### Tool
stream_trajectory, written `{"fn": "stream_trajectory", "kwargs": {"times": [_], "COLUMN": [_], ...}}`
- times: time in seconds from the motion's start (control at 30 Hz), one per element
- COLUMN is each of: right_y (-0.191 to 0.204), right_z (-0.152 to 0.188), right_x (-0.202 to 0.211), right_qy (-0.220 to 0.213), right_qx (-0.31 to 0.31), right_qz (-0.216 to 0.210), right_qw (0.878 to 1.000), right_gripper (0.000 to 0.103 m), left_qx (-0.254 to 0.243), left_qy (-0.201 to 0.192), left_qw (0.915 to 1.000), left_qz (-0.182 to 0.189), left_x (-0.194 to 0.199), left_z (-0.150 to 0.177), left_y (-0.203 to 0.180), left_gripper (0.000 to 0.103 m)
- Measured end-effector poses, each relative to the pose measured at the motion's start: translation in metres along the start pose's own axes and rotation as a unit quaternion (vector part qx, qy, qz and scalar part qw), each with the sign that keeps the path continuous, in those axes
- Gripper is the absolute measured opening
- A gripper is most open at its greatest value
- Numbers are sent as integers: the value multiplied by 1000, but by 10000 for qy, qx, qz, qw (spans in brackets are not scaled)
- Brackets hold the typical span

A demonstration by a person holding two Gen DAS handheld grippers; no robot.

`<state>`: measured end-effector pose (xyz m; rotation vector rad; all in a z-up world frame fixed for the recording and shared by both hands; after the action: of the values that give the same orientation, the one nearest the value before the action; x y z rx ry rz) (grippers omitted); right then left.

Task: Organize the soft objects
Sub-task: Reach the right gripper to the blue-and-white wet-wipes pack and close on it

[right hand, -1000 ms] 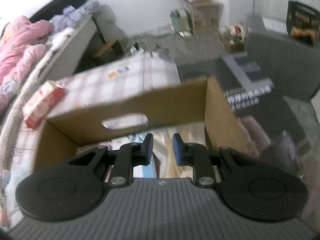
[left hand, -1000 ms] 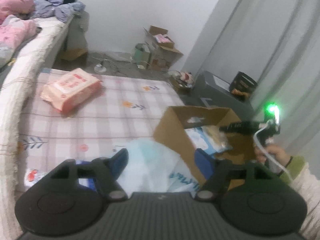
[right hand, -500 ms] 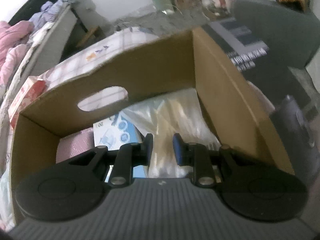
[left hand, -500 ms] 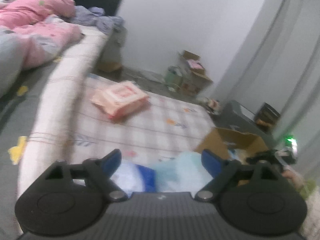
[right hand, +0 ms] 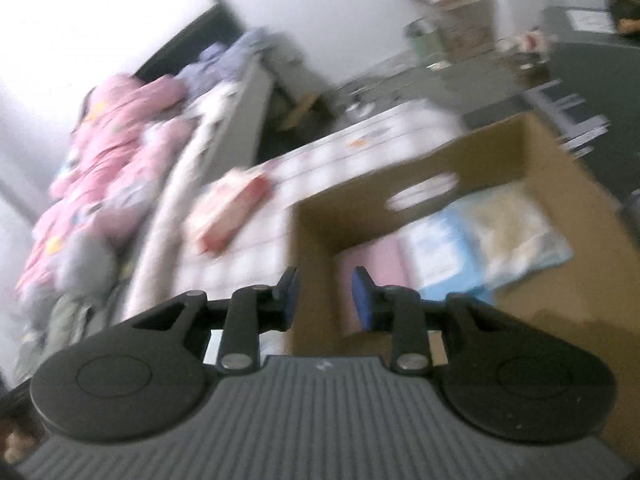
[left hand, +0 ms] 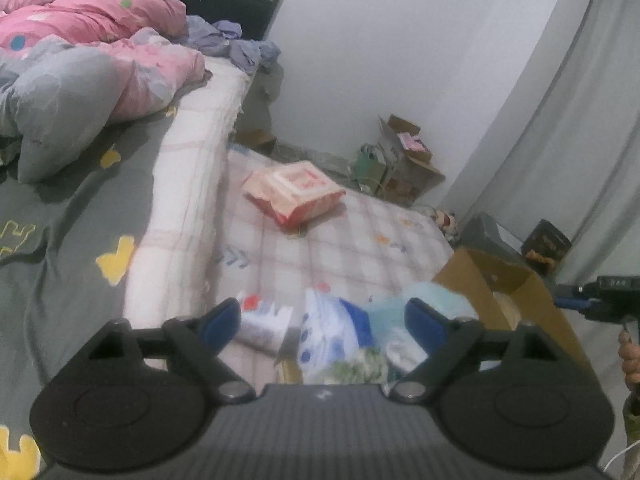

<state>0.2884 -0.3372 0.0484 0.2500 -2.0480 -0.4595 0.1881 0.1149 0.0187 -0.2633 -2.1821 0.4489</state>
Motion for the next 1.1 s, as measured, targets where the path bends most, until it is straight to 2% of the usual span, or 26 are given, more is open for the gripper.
{"fn": "stream_trajectory", "kwargs": {"times": [0.17,0.3,0.4,0.47,0.57,0.6,0.67,0.7,0.8,0.87,0.97,1.1], "right_y": [68,124,154,171,190,197,204,209,214,215,212,212], "right_z": [25,41,49,50,44,40,36,34,28,26,26,35], "right_x": [-26,-61,-93,-114,-148,-161,-183,-196,-227,-248,-270,-294], "right_qy": [559,1083,1415,1603,1798,1871,2014,2124,2337,2542,2733,2945], "right_qx": [246,396,416,461,624,760,866,968,1119,1138,1144,1226], "right_qz": [-524,-842,-861,-809,-488,-324,-32,124,621,875,1260,1514], "right_qw": [9968,9897,9853,9827,9805,9789,9757,9723,9639,9564,9467,9356], "right_gripper": [30,30,30,30,32,36,51,52,60,70,73,79], "left_qx": [-233,-503,-679,-793,-783,-769,-723,-723,-715,-719,-617,-407], "left_qy": [77,222,385,524,784,819,858,840,787,768,742,721], "left_qw": [9997,9984,9969,9955,9938,9936,9936,9938,9936,9928,9929,9939], "left_qz": [28,136,127,55,-70,-71,-97,-127,-371,-567,-695,-725], "left_x": [-3,-17,-33,-45,-59,-61,-61,-60,-53,-48,-40,-33], "left_z": [9,12,12,12,15,16,17,17,17,17,15,13], "left_y": [-2,-11,-17,-20,-17,-14,-7,-3,9,19,35,54], "left_gripper": [92,89,77,66,58,58,58,58,63,70,72,72]}}
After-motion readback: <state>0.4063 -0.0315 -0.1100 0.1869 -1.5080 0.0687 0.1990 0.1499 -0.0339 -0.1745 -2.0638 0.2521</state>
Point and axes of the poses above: each gripper's, at about its wrist camera, not at the fingertips, and x roughly against the way its jaws point, y to its left, z to its underside, the point moved 6 cm from there along -x, roughly the way its jaws point, and after that the axes turned 12 degrees about y, right-handed, at the moved point
